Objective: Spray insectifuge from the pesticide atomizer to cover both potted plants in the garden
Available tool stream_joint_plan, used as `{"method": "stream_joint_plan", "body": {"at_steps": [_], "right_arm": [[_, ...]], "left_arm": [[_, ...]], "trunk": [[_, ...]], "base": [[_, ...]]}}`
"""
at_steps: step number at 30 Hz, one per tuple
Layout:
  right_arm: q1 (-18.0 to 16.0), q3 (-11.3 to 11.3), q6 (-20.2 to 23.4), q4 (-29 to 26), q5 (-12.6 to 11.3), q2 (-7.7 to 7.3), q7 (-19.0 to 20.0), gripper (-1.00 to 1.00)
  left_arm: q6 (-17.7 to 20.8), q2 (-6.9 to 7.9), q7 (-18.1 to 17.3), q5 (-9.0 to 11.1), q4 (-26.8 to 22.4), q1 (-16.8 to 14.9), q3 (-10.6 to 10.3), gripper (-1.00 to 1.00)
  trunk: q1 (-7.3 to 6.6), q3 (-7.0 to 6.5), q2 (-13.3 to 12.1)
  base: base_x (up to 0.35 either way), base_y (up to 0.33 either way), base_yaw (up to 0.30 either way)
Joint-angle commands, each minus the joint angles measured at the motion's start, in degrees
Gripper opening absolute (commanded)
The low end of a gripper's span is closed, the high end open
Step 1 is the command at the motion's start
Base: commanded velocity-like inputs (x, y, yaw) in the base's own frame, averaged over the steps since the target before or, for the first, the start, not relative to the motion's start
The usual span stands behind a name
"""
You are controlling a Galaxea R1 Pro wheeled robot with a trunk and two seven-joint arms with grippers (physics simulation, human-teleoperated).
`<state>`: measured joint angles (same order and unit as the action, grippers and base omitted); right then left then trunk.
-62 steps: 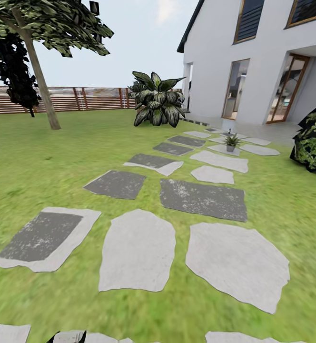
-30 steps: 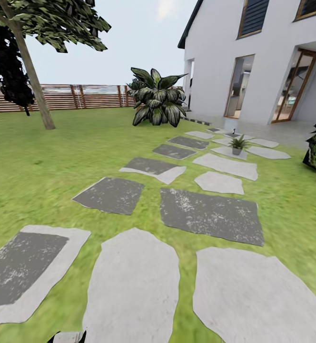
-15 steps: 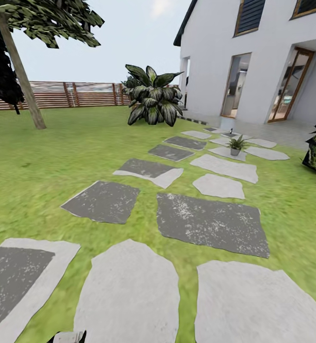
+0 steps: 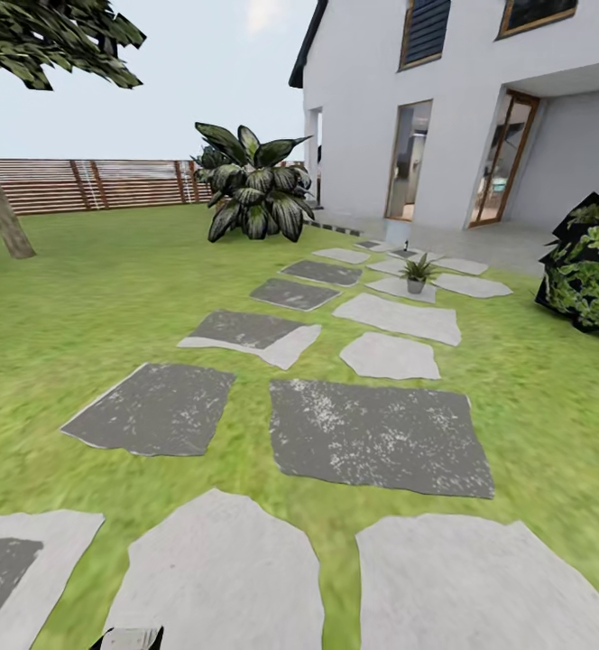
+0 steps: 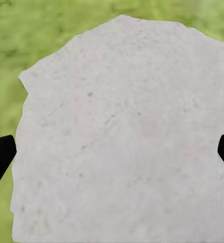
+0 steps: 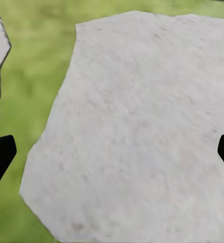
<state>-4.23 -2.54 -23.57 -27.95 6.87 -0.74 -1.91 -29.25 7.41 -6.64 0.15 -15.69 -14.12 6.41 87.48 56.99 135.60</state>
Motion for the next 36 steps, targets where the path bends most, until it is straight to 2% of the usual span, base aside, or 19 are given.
{"method": "stream_joint_plan", "body": {"at_steps": [1,36], "right_arm": [[0.0,-0.2,-0.2,0.1,0.6,0.03,-0.2,1.00],[0.0,-0.2,-0.1,0.1,0.6,0.04,-0.2,1.00]], "left_arm": [[-0.1,-0.03,-0.6,0.0,0.0,0.0,0.5,1.00],[-0.1,-0.03,-0.6,0.0,0.0,0.0,0.5,1.00]], "trunk": [[0.02,0.05,0.0],[0.02,0.05,0.0]], "base": [[0.338,0.000,-0.051],[0.339,0.000,-0.004]]}}
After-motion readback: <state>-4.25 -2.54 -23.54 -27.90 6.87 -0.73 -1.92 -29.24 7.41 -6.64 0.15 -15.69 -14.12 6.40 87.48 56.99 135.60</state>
